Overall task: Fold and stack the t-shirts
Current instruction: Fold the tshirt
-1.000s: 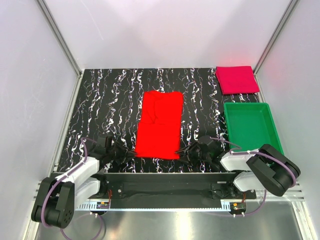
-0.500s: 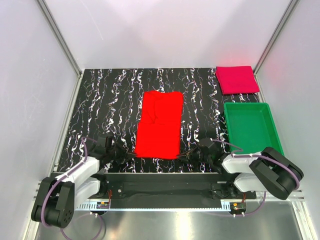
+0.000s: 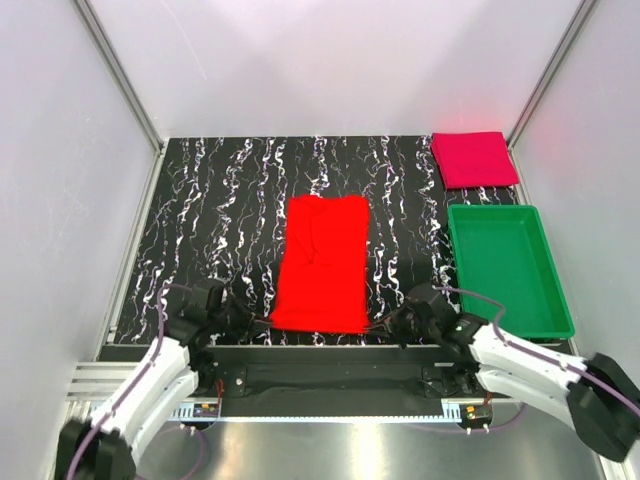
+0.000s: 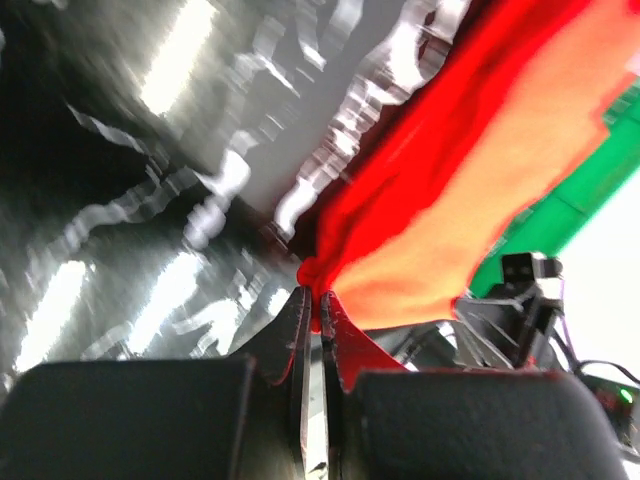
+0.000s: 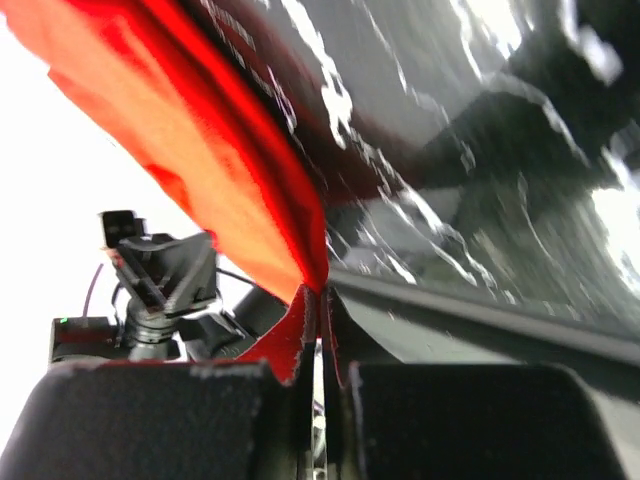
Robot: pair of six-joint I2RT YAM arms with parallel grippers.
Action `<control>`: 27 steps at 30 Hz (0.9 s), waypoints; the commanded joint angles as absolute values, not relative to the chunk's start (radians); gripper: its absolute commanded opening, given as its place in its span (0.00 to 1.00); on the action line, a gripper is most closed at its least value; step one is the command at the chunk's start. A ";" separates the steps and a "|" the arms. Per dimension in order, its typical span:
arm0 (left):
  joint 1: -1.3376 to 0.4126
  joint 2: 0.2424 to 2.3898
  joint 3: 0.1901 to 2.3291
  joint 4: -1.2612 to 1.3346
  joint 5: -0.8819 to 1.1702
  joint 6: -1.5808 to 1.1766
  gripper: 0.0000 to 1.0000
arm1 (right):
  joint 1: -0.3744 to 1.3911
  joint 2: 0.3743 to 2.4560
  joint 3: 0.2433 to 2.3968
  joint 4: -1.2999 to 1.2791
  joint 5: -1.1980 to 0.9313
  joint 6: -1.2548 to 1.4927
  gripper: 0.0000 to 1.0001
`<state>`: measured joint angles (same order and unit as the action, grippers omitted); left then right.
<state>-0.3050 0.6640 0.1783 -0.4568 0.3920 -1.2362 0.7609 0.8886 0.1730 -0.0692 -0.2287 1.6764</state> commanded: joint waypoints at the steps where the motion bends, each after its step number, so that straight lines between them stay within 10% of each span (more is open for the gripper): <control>1: -0.311 0.450 0.230 -0.667 0.334 -1.264 0.00 | 0.785 0.784 0.202 -0.340 -0.218 1.631 0.00; 14: -0.314 0.153 0.494 -1.058 0.391 -1.258 0.00 | 0.917 0.647 0.415 -0.589 -0.193 1.597 0.00; 22: -0.314 0.408 0.652 -0.948 0.357 -1.143 0.00 | 0.899 0.710 0.558 -0.577 -0.165 1.543 0.00; 27: -0.314 0.691 0.824 -0.829 0.292 -1.051 0.00 | 0.596 0.900 0.720 -0.558 -0.349 1.330 0.00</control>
<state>-0.3172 0.5724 0.7197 -0.9810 0.3588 -1.1419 0.7227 0.8104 0.6014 -0.5587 -0.2672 1.4807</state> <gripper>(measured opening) 0.067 0.019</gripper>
